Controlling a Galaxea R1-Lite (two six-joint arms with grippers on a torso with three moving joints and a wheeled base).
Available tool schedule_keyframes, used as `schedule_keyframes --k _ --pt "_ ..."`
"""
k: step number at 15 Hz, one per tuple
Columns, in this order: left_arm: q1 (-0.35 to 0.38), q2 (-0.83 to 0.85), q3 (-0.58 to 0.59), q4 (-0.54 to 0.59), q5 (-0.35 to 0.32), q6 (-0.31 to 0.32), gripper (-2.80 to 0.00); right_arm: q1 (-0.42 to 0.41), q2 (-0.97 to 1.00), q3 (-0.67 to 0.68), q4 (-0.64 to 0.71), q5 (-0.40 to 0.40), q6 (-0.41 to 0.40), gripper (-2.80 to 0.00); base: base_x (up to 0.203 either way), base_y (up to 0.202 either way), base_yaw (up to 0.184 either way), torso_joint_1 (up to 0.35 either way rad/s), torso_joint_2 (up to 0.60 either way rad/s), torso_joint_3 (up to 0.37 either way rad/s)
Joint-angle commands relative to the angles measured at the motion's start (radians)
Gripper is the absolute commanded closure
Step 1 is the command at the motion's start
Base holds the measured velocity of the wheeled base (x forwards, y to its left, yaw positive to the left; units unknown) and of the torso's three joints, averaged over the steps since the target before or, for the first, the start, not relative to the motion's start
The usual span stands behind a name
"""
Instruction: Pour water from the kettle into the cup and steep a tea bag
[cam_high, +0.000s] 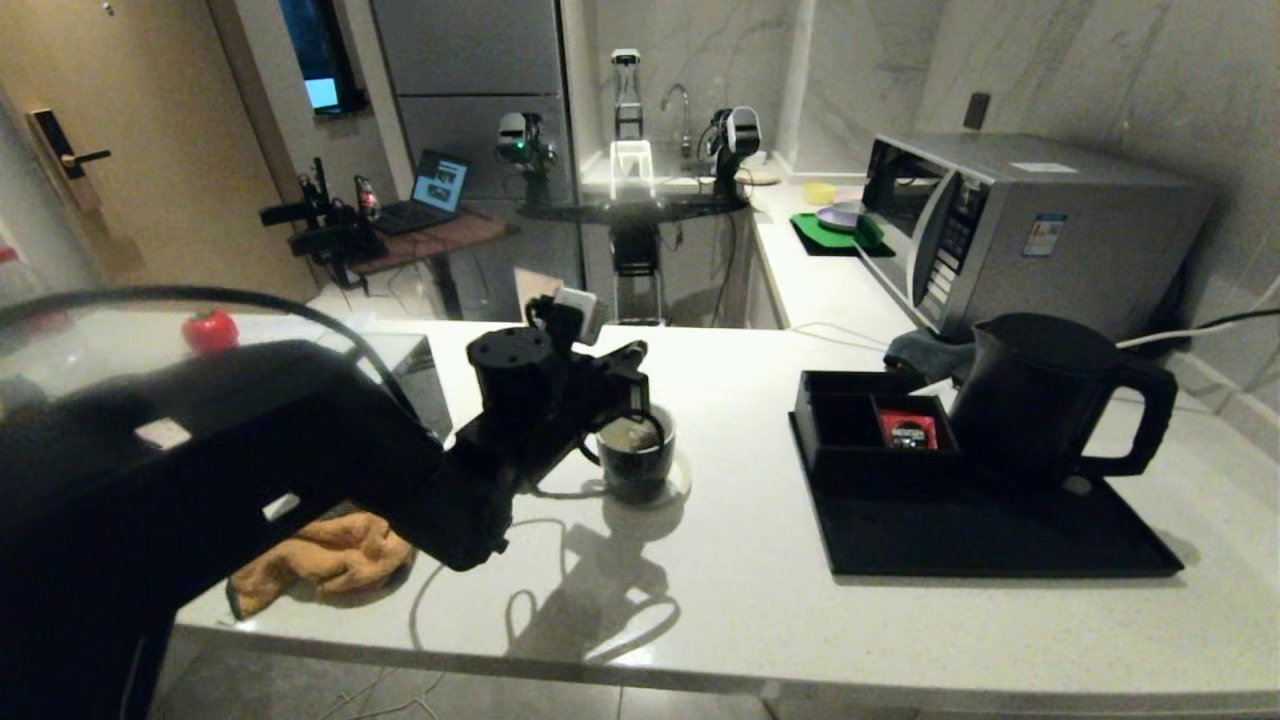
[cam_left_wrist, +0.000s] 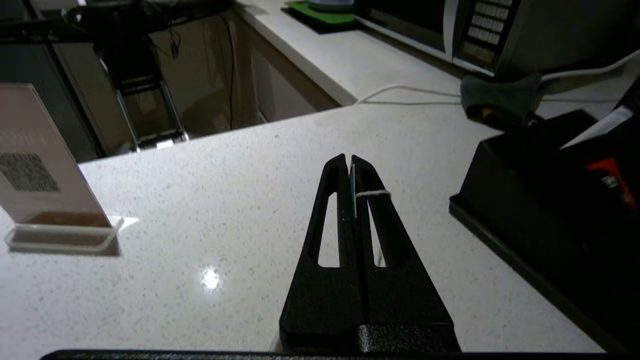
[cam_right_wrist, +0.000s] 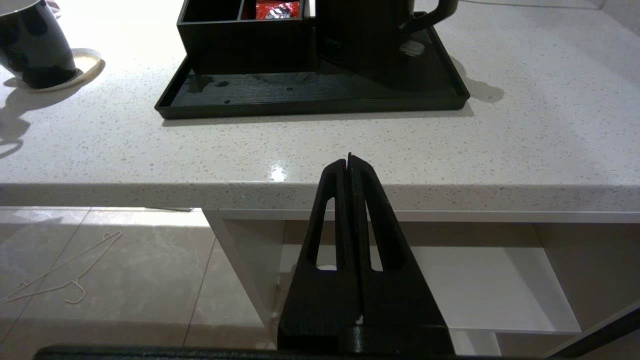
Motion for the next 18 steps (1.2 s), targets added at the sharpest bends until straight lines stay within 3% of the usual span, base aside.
schedule_keyframes --k 1,18 --pt "-0.001 -0.040 -0.002 -0.007 0.000 0.000 0.00 0.000 0.001 -0.001 0.001 0.000 0.001 0.00 0.000 0.000 0.000 0.000 0.00 0.000" --pt "0.023 -0.088 -0.037 0.020 0.006 0.000 0.00 0.000 0.001 0.000 0.001 0.000 0.001 0.00 0.000 0.000 0.000 0.000 0.00 0.000"
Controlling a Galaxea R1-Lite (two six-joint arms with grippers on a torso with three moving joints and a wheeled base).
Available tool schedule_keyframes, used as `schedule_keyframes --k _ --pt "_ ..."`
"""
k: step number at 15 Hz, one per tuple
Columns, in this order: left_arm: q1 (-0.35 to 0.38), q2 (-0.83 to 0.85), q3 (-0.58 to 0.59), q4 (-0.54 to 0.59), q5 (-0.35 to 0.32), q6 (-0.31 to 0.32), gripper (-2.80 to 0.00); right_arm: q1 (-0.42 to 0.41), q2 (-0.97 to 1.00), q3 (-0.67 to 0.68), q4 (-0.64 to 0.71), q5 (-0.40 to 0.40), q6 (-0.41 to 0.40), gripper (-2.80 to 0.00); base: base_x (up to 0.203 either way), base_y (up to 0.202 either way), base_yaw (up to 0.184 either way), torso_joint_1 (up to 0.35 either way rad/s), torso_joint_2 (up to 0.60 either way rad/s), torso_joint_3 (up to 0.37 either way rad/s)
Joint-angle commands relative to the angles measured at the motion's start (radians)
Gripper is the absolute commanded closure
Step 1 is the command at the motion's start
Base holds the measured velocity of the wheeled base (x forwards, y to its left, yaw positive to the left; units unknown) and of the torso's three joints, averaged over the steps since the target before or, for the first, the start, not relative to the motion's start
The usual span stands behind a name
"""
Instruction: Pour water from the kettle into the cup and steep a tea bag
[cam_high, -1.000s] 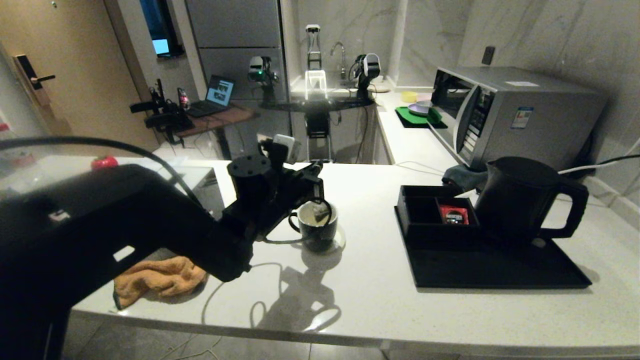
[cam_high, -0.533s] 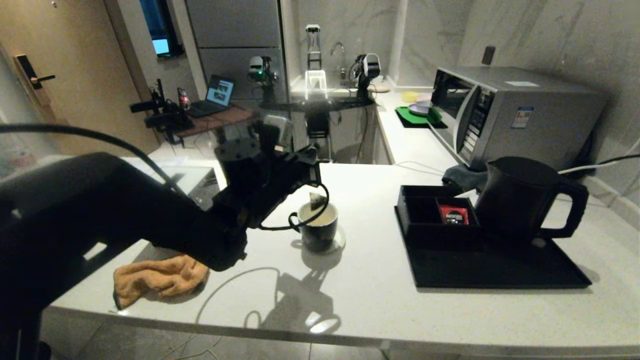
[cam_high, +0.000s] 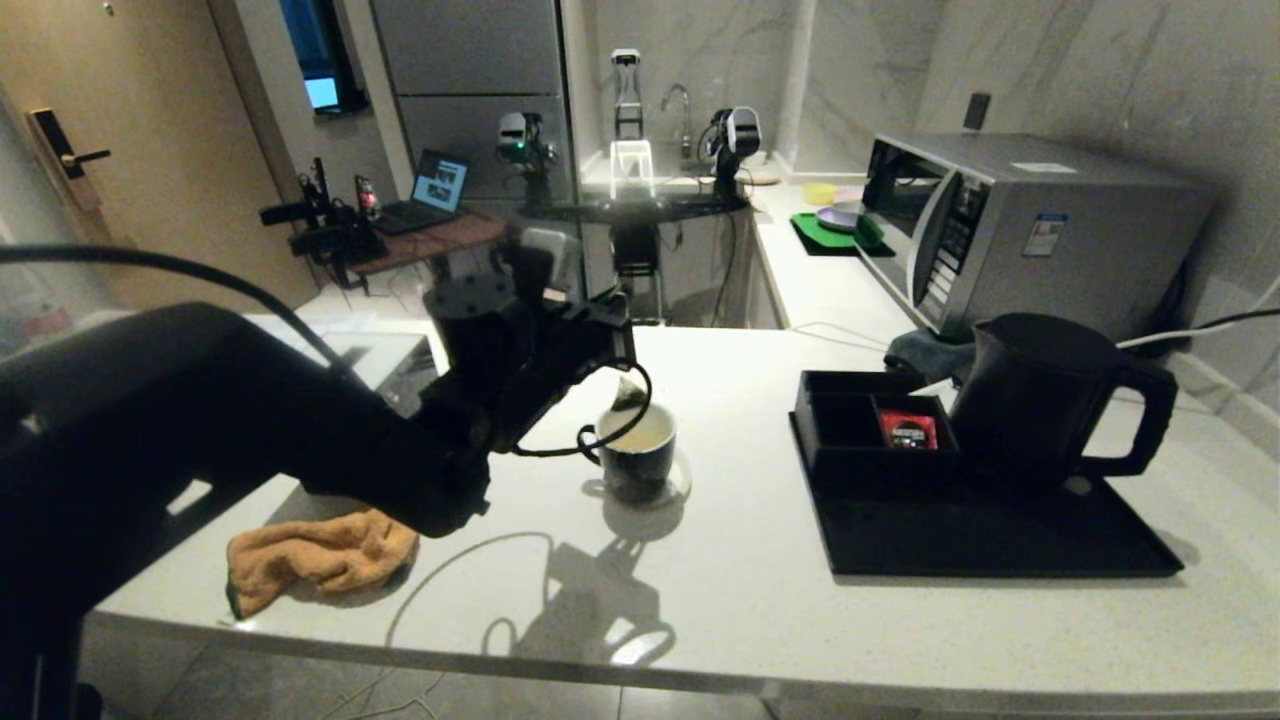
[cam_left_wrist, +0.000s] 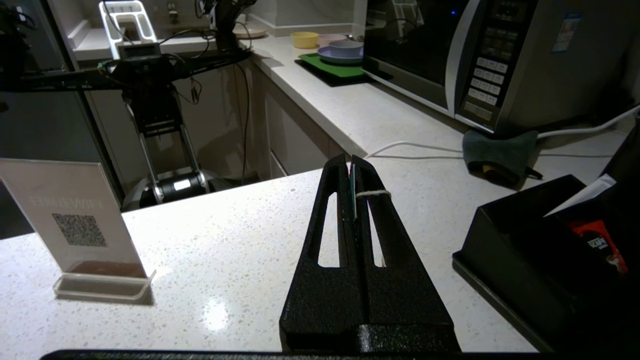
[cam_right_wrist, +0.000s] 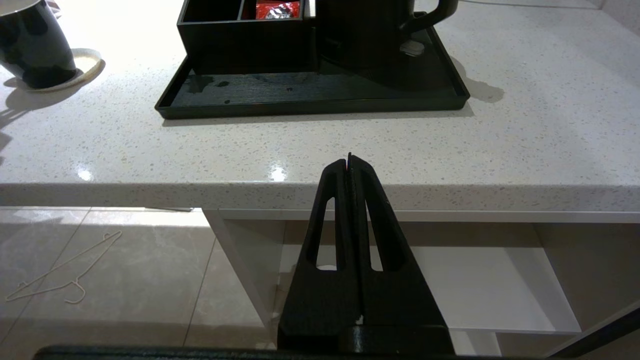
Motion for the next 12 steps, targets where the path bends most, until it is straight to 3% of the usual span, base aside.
schedule_keyframes --k 1,12 --pt "0.001 0.014 0.002 -0.009 0.000 0.000 0.00 0.000 0.001 0.001 0.001 0.000 0.001 0.00 0.000 0.000 0.000 0.000 0.00 0.000" --pt "0.006 0.121 0.001 -0.021 -0.004 0.000 0.00 0.000 0.001 0.000 0.001 0.000 0.001 0.00 0.000 0.000 0.000 0.000 0.00 0.000"
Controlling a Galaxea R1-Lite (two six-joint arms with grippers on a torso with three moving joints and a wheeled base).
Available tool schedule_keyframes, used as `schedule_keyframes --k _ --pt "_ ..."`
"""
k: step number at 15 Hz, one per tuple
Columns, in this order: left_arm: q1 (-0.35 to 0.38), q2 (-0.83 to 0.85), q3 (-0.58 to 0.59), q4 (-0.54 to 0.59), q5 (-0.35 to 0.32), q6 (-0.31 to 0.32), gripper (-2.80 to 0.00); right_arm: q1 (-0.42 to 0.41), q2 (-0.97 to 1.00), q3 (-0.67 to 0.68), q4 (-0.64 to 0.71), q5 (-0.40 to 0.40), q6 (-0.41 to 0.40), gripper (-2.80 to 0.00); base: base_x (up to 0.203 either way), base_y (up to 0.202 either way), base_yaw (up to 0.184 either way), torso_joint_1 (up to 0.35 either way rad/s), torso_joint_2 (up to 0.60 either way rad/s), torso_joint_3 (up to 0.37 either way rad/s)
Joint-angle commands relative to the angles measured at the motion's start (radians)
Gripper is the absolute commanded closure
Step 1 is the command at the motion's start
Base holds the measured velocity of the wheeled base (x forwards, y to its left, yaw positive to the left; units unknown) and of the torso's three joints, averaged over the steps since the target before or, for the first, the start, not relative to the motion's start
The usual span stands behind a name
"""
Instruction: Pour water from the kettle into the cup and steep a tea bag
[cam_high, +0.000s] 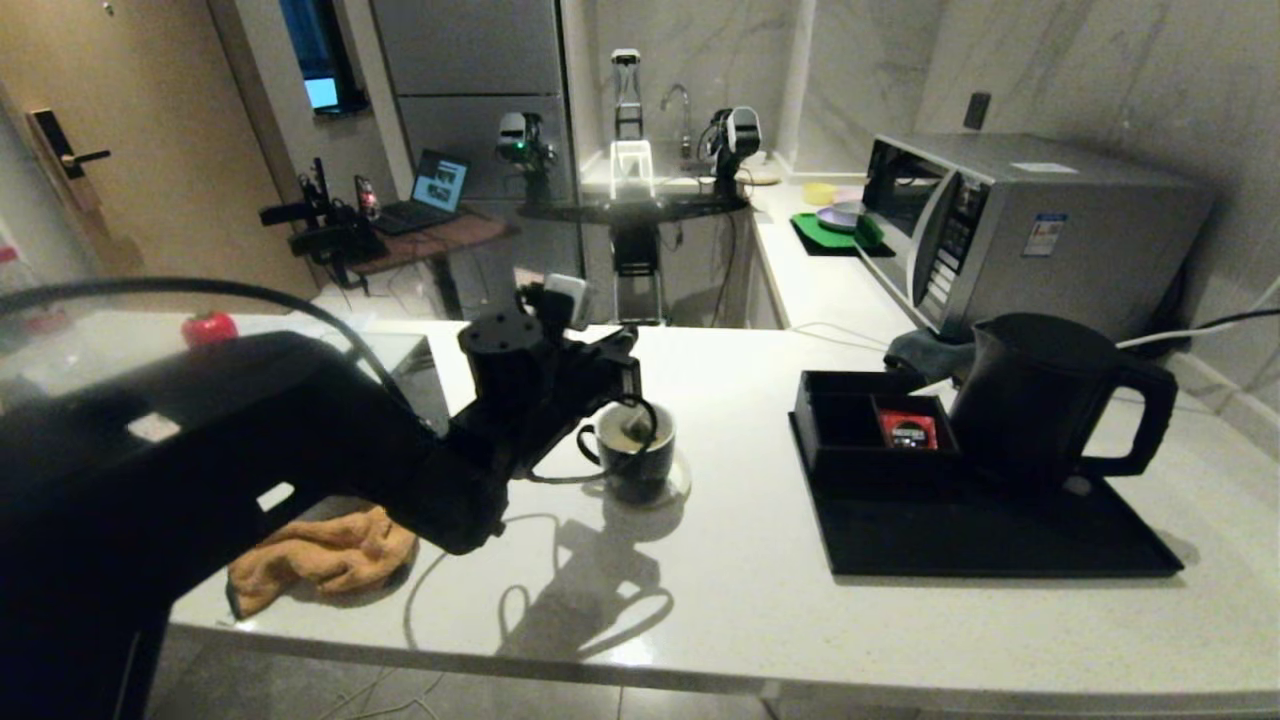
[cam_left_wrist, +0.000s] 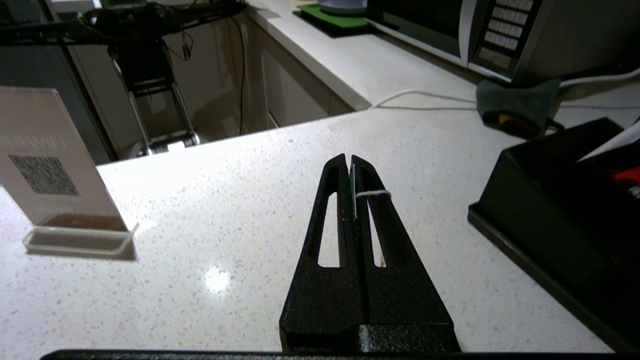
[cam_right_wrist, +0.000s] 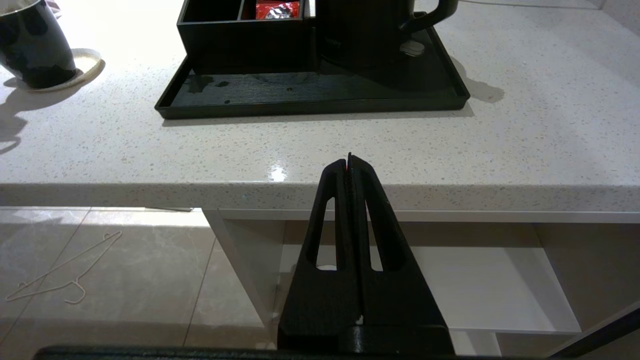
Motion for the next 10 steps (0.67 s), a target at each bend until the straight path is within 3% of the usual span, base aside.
schedule_keyframes --k 1,10 --pt "0.000 0.031 0.000 -0.008 -0.001 0.000 0.00 0.000 0.001 0.001 0.001 0.000 0.000 0.00 0.000 0.000 0.000 0.000 0.00 0.000" --pt "-0.024 0.143 0.004 -0.126 -0.002 -0.001 0.00 0.000 0.001 0.000 0.001 0.000 0.000 0.00 0.000 0.000 0.000 0.000 0.00 0.000"
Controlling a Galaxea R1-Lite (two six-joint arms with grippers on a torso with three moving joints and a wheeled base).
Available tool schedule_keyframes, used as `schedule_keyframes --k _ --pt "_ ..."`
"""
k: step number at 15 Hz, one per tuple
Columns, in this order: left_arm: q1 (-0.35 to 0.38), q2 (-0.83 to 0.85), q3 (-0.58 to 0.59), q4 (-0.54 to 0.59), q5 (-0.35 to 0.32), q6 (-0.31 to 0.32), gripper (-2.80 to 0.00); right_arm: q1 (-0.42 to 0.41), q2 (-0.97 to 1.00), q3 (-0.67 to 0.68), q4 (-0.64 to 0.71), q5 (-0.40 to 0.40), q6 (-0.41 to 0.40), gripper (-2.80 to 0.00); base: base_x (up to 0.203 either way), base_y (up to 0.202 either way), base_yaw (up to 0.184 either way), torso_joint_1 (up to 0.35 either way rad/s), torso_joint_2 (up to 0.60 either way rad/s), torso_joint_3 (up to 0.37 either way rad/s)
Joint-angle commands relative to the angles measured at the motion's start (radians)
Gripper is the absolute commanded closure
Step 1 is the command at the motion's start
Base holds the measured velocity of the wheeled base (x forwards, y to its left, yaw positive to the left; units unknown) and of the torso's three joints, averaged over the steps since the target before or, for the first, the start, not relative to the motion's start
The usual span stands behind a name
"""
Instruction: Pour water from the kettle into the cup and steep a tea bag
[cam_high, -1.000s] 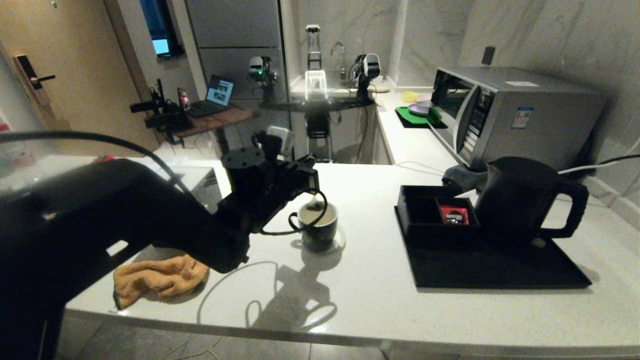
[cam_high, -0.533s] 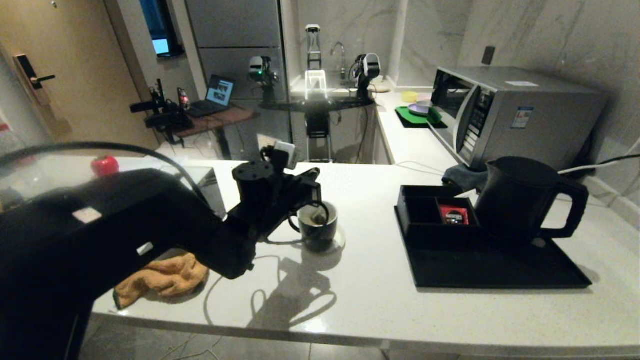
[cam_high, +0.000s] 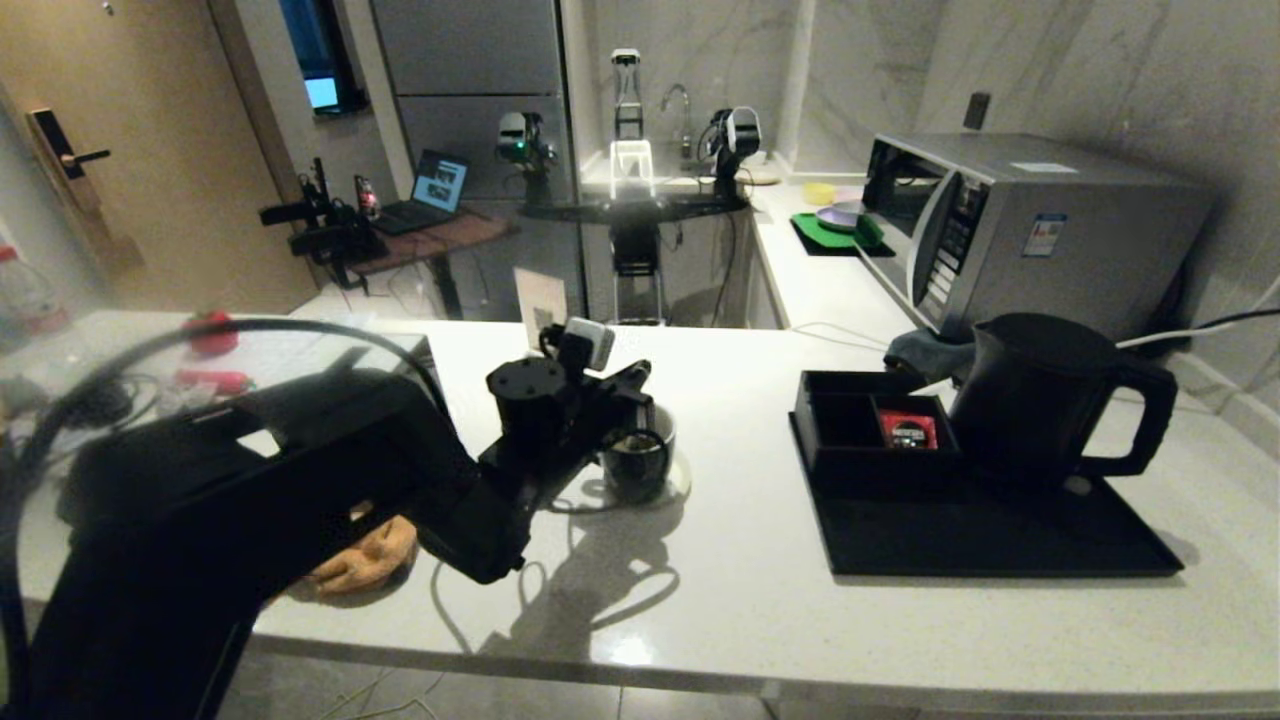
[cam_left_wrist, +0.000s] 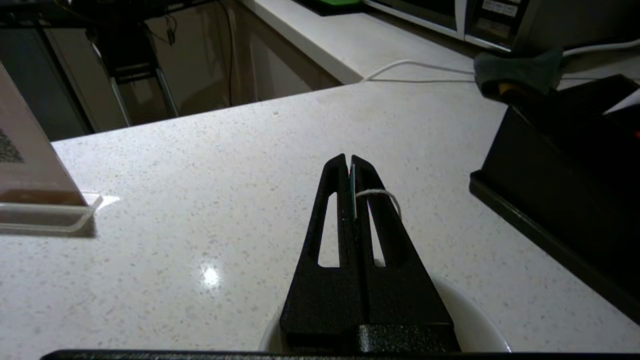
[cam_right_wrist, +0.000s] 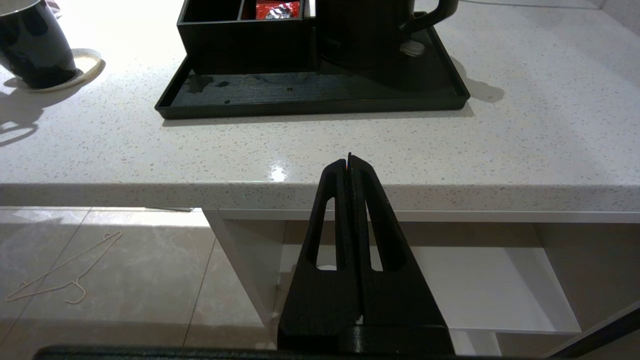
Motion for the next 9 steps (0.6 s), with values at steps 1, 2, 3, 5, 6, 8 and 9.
schedule_keyframes --k 1,2,3,5,6,8,9 --pt "-0.008 0.018 0.000 -0.008 0.000 0.000 0.00 0.000 0.001 0.001 0.001 0.000 0.001 0.00 0.000 0.000 0.000 0.000 0.00 0.000" --pt "-0.013 0.018 0.000 -0.008 0.000 0.000 0.00 0.000 0.001 -0.001 0.001 0.000 0.001 0.00 0.000 0.000 0.000 0.000 0.00 0.000" --pt "-0.017 0.016 -0.001 -0.009 0.002 0.000 0.00 0.000 0.001 -0.001 0.001 0.000 0.001 0.00 0.000 0.000 0.000 0.000 0.00 0.000" --pt "-0.023 0.003 -0.001 -0.011 0.003 0.000 0.00 0.000 0.001 0.001 0.001 0.000 0.001 0.00 0.000 0.000 0.000 0.000 0.00 0.000" --pt "-0.025 -0.007 0.000 -0.009 0.003 0.000 0.00 0.000 0.001 0.000 0.001 0.000 0.001 0.00 0.000 0.000 0.000 0.000 0.00 0.000" --pt "-0.028 -0.036 0.000 -0.006 0.005 0.000 0.00 0.000 0.001 0.000 0.001 0.000 0.001 0.00 0.000 0.000 0.000 0.000 0.00 0.000" --pt "-0.028 -0.052 0.000 -0.005 0.006 0.000 0.00 0.000 0.001 -0.001 0.001 0.000 0.001 0.00 0.000 0.000 0.000 0.000 0.00 0.000"
